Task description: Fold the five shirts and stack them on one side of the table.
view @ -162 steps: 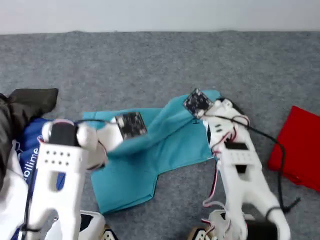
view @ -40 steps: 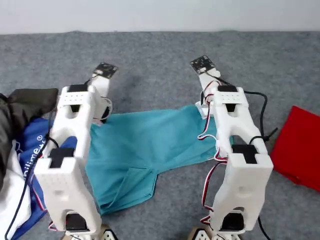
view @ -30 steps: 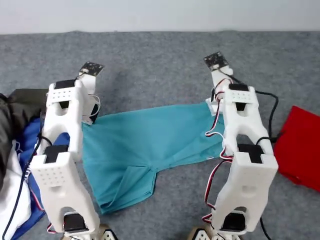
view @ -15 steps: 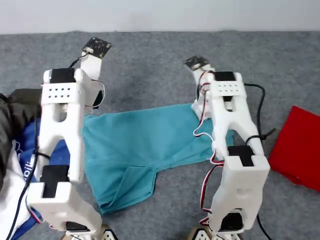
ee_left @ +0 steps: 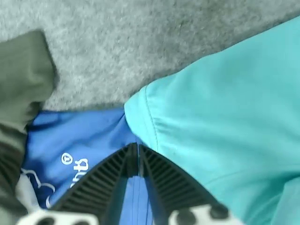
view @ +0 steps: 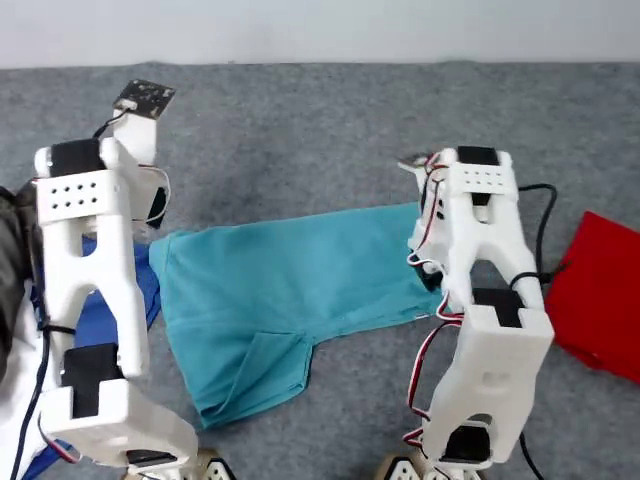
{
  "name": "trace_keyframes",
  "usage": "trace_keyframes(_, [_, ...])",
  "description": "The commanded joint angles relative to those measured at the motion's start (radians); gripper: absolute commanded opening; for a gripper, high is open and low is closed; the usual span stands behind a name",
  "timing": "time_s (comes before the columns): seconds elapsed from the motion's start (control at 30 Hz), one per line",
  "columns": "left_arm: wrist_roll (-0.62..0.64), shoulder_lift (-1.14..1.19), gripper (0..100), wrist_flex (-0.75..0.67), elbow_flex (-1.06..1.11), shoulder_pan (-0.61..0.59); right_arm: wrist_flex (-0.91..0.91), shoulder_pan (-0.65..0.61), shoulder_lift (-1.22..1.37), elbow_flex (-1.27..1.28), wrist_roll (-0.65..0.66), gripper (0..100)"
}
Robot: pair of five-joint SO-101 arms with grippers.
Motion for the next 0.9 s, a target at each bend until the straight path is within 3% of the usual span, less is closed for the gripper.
trace_keyframes(0.0, [0.0,-0.057,2,0.041,-0.033,-0.025,0.094,0.045,-0.048,-0.052,0.018,5.7])
trace_keyframes(0.23, [0.002,-0.057,2,0.086,-0.035,-0.026,0.079,0.004,-0.246,-0.055,0.035,5.8])
trace_keyframes(0.4, [0.005,-0.057,2,0.087,-0.035,-0.026,-0.148,-0.076,-0.219,0.0,0.034,5.8])
trace_keyframes(0.57, [0.006,-0.057,2,0.089,-0.035,-0.026,-0.335,-0.07,-0.05,0.02,0.035,5.8])
trace_keyframes(0.67, [0.006,-0.057,2,0.089,-0.035,-0.026,-0.311,-0.044,0.019,0.018,0.037,5.8])
trace_keyframes(0.87, [0.002,-0.057,2,0.089,-0.035,-0.028,-0.094,0.067,0.015,0.014,0.041,5.8])
